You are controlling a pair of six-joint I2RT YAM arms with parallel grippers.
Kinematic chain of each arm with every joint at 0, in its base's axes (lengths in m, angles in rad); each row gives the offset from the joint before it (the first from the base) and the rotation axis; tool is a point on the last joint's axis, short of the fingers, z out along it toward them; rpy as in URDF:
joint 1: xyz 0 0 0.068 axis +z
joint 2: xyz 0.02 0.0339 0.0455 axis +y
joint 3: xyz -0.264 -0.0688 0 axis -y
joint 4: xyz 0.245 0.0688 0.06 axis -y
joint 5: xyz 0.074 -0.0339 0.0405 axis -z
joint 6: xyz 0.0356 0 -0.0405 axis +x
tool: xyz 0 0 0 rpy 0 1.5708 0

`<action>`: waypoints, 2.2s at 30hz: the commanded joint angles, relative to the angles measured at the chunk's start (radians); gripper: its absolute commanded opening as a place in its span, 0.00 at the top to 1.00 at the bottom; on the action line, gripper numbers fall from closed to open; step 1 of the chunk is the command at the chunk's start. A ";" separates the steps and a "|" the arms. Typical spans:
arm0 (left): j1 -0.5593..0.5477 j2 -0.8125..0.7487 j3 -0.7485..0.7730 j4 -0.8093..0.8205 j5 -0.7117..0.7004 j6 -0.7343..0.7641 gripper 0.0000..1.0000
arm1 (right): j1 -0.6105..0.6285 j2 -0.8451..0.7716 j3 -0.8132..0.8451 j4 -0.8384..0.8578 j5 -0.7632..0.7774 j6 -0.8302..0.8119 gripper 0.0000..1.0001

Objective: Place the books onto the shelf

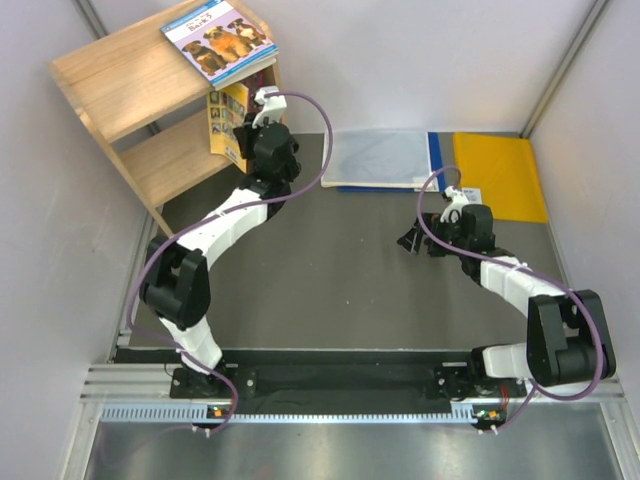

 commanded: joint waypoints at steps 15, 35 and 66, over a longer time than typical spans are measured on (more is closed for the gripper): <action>0.054 0.169 0.171 0.314 0.020 0.141 1.00 | -0.002 0.023 -0.051 0.104 -0.029 0.029 0.05; 0.093 0.297 0.307 0.312 0.113 0.109 1.00 | -0.002 0.037 -0.063 0.119 -0.034 0.041 0.05; 0.122 0.355 0.309 0.397 0.206 0.153 1.00 | 0.004 0.049 -0.080 0.139 -0.044 0.053 0.05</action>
